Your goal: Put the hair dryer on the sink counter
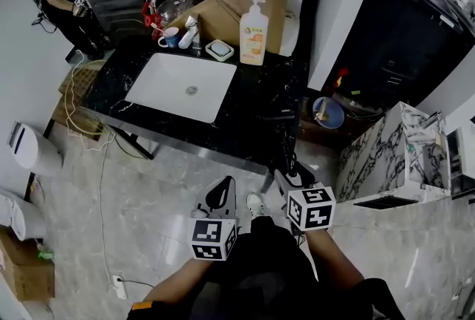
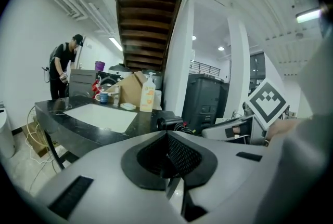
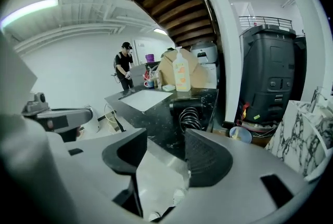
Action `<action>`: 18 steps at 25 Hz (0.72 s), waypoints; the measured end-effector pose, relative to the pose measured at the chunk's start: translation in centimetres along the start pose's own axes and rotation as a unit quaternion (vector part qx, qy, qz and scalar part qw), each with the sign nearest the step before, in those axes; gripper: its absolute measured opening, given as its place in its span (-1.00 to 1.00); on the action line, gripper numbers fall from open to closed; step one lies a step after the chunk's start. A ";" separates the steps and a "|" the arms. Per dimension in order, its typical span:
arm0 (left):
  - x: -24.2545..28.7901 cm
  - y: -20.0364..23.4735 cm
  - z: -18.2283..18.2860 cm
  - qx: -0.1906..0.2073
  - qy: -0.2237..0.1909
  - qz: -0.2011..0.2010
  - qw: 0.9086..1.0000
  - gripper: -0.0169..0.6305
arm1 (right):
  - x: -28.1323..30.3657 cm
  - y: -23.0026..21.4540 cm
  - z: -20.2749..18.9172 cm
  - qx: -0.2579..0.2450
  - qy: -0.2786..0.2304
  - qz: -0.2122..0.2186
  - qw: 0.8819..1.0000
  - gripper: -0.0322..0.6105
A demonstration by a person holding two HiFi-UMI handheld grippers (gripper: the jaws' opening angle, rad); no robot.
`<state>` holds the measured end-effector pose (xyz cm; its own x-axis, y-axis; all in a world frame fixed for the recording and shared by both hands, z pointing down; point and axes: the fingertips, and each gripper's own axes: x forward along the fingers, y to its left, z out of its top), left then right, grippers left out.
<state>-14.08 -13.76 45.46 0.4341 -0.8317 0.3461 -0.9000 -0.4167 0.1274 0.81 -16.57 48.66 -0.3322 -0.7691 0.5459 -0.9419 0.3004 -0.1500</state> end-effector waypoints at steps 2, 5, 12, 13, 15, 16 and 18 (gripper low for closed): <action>-1.4 -0.8 -0.8 0.000 0.002 -0.005 1.000 -0.92 | -1.9 1.3 -0.6 0.001 -0.011 0.004 1.000 -0.21; -3.2 -2.0 -2.0 -0.004 0.004 -0.014 1.000 -0.92 | -4.5 3.2 -2.0 0.001 -0.018 0.005 1.000 -0.38; -5.2 -5.0 -2.6 0.002 -0.007 -0.033 0.999 -0.92 | -8.1 5.2 -4.2 0.001 -0.023 0.001 1.000 -0.79; -5.4 -5.3 -2.5 0.003 -0.010 -0.033 0.999 -0.92 | -8.5 5.2 -4.3 0.002 -0.024 0.002 1.000 -0.81; -5.5 -5.7 -2.3 0.004 -0.015 -0.032 0.999 -0.92 | -9.0 5.1 -4.1 0.002 -0.029 0.005 1.000 -0.82; -5.5 -6.0 -2.2 0.005 -0.017 -0.032 0.999 -0.92 | -9.2 5.0 -4.0 0.001 -0.032 0.006 0.999 -0.82; -5.3 -6.9 -1.9 0.007 -0.019 -0.035 0.999 -0.92 | -9.8 4.4 -3.7 -0.001 -0.037 0.006 0.999 -0.83</action>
<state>-10.19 -5.77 44.54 0.4966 -0.8143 0.3005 -0.8674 -0.4787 0.1362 0.13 -5.61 45.72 -0.3467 -0.8052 0.4811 -0.9377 0.3109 -0.1554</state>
